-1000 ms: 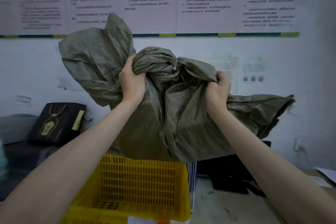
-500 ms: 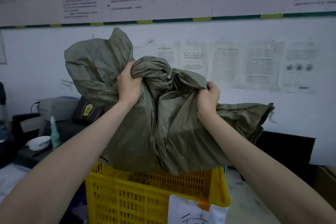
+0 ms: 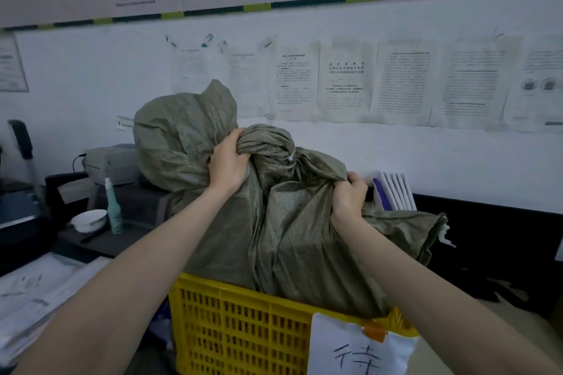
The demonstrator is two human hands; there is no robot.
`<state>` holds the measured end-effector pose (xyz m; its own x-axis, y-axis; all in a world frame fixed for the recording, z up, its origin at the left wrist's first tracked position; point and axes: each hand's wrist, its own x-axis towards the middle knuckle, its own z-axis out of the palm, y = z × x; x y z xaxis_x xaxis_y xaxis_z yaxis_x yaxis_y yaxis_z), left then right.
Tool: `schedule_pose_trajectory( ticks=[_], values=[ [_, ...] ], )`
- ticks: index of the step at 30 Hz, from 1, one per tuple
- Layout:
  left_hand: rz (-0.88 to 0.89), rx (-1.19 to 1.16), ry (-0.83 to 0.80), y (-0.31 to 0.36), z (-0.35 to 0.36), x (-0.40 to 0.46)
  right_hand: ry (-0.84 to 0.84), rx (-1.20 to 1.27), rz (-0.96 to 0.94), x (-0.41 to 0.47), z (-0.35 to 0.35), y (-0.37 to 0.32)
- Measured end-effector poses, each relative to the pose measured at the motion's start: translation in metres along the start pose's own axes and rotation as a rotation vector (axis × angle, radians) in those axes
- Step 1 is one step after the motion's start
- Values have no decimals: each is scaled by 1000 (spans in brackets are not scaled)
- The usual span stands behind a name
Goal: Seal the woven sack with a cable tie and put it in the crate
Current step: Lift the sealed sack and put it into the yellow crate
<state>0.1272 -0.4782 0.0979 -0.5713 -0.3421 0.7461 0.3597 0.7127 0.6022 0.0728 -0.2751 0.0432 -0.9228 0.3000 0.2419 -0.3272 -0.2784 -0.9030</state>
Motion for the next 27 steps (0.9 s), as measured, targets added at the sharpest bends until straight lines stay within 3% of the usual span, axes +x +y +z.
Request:
schedule_pose_trajectory(
  ticks=[4, 9, 12, 16, 23, 27],
  values=[
    [19, 47, -55, -12, 21, -7, 22, -6, 59, 7, -13, 22],
    [-88, 86, -129, -49, 45, -39, 12, -106, 111, 3, -30, 59],
    [-115, 222, -194, -78, 53, -58, -17, -218, 153, 0, -36, 86],
    [-91, 442, -352, -104, 56, -79, -112, -490, 204, -2, -55, 113],
    [27, 889, -586, -91, 68, -112, -364, -988, 196, 16, -98, 107],
    [124, 1177, -665, -77, 74, -116, -564, -1310, 84, 15, -123, 100]
  ],
)
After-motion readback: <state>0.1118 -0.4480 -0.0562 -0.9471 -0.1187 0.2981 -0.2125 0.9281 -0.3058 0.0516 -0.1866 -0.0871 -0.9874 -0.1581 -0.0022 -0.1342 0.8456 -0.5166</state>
